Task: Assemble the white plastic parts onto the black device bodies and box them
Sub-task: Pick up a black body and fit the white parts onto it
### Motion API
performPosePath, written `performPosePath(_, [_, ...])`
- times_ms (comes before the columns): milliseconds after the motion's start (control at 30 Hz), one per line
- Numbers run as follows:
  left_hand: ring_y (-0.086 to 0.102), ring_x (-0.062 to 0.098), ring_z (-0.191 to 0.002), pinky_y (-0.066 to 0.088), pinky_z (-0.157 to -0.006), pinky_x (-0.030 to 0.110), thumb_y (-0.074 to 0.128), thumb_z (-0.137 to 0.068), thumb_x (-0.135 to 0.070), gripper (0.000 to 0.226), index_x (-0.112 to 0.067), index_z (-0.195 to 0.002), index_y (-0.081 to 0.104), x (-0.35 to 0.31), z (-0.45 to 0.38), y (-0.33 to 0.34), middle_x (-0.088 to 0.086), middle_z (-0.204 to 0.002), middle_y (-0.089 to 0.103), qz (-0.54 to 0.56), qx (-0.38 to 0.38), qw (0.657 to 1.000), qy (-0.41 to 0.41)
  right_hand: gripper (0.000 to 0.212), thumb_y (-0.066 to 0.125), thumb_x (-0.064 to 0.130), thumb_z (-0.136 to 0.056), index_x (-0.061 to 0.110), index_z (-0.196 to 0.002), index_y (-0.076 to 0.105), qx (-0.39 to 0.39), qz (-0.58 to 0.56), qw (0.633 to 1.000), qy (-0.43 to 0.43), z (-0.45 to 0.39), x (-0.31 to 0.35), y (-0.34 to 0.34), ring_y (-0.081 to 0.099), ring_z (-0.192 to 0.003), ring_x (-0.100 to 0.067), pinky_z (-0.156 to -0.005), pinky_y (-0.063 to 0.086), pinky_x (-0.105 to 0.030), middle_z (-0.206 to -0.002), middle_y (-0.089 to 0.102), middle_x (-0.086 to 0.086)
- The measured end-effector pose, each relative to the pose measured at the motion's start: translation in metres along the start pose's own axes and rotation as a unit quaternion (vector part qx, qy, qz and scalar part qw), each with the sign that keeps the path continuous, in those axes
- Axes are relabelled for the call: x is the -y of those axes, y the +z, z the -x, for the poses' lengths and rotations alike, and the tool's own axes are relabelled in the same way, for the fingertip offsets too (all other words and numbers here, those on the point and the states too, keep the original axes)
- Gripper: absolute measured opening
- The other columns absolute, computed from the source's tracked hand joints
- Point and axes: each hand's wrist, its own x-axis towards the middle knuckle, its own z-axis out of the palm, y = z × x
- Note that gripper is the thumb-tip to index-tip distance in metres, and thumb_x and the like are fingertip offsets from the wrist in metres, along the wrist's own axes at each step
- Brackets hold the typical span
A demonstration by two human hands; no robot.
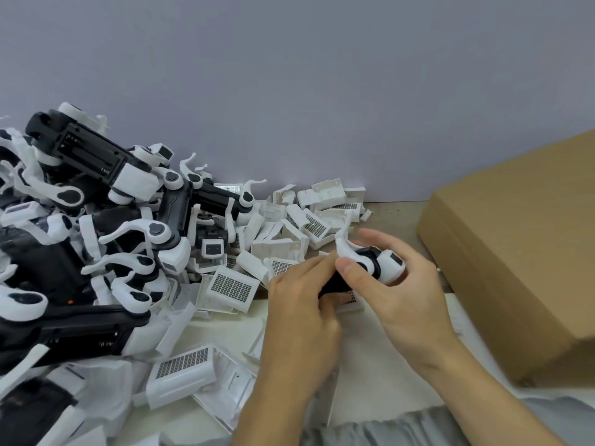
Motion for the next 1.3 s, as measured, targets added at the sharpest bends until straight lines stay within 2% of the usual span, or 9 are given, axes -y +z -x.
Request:
performPosePath(300, [0.064,0.010,-0.096,0.050,-0.089,0.042,0.062,-0.076,0.013,0.053,-0.027,-0.111,0.069,-0.006,0.000,-0.002,-0.016,-0.098,0.070,-0.006,0.018,1.000,-0.018,0.063,0.089,0.027,-0.070,0.025,-0.129,0.065,0.006,-0.015,1.000,0.009,-0.001,0.001,-0.002,0.074,-0.088,-0.012,-0.072,0.056,-0.019,-0.096,0.077,0.001])
performPosePath(433, [0.053,0.006,-0.103,0.034,-0.095,0.018,0.062,-0.085,0.003,0.056,-0.042,-0.116,0.053,-0.003,0.004,0.000,-0.022,-0.105,0.065,-0.038,0.000,0.999,-0.035,0.069,0.086,0.036,-0.067,0.028,-0.131,0.060,-0.006,-0.021,1.000,0.002,0.000,-0.001,0.000,0.074,-0.088,-0.012,-0.071,0.056,-0.018,-0.096,0.077,0.002])
performPosePath(600, [0.063,0.018,-0.099,0.052,-0.085,0.039,0.046,-0.090,-0.030,0.028,-0.031,-0.117,0.056,-0.001,0.001,0.002,-0.009,-0.101,0.068,0.057,-0.060,0.994,-0.073,0.085,0.076,0.062,-0.070,0.036,-0.143,0.042,0.040,-0.047,0.998,0.022,0.004,-0.009,0.005,0.060,-0.125,-0.013,-0.099,0.051,-0.036,-0.129,0.067,0.005])
performPosePath(733, [0.064,0.003,-0.078,0.050,-0.067,0.013,0.046,-0.105,-0.026,0.023,-0.019,-0.100,0.068,-0.007,-0.007,-0.007,-0.013,-0.083,0.072,0.309,-0.173,0.909,-0.221,0.041,0.054,0.056,-0.084,0.042,-0.122,0.062,0.020,-0.027,0.998,0.044,0.002,-0.014,0.003,0.066,-0.113,-0.014,-0.094,0.049,-0.041,-0.118,0.071,0.008])
performPosePath(833, [0.067,0.020,-0.075,0.052,-0.080,0.033,0.040,-0.107,-0.021,0.034,-0.006,-0.099,0.070,-0.011,-0.011,-0.015,0.008,-0.084,0.074,0.506,-0.207,0.765,-0.340,0.033,0.046,0.049,-0.089,0.040,-0.108,0.072,0.031,-0.012,0.998,0.061,0.001,-0.017,0.004,0.069,-0.101,-0.019,-0.078,0.049,-0.039,-0.109,0.073,0.001])
performPosePath(900, [0.061,0.023,-0.069,0.046,-0.082,0.041,0.047,-0.101,-0.028,0.033,-0.002,-0.100,0.067,-0.014,-0.013,-0.019,0.013,-0.078,0.065,0.582,-0.196,0.705,-0.355,0.034,0.043,0.045,-0.090,0.038,-0.102,0.074,0.039,-0.002,0.997,0.066,0.001,-0.017,0.006,0.068,-0.092,-0.017,-0.072,0.048,-0.034,-0.102,0.073,-0.001])
performPosePath(1067, [0.051,0.020,-0.057,0.044,-0.059,0.033,0.072,-0.068,-0.035,0.039,-0.008,-0.093,0.060,-0.017,-0.016,-0.018,0.008,-0.069,0.054,0.578,-0.162,0.724,-0.339,0.030,0.045,0.035,-0.093,0.033,-0.095,0.075,0.066,-0.006,0.996,0.067,0.002,-0.015,0.008,0.070,-0.088,-0.032,-0.063,0.049,-0.027,-0.089,0.074,-0.009])
performPosePath(1167, [0.056,0.023,-0.073,0.046,-0.071,0.034,0.068,-0.072,-0.030,0.040,-0.007,-0.104,0.060,-0.013,-0.015,-0.016,0.009,-0.079,0.057,0.585,-0.167,0.717,-0.340,0.031,0.046,0.028,-0.101,0.030,-0.092,0.075,0.074,-0.008,0.995,0.070,0.004,-0.013,0.010,0.068,-0.077,-0.026,-0.062,0.049,-0.027,-0.080,0.073,-0.009])
performPosePath(1300, [0.066,0.023,-0.077,0.050,-0.076,0.034,0.060,-0.081,-0.037,0.040,-0.005,-0.102,0.070,-0.008,-0.012,-0.017,0.010,-0.087,0.070,0.588,-0.134,0.722,-0.339,0.043,0.041,0.049,-0.090,0.025,-0.101,0.075,0.122,-0.049,0.987,0.097,0.006,-0.012,0.009,0.071,-0.078,-0.032,-0.066,0.048,-0.032,-0.092,0.072,-0.020])
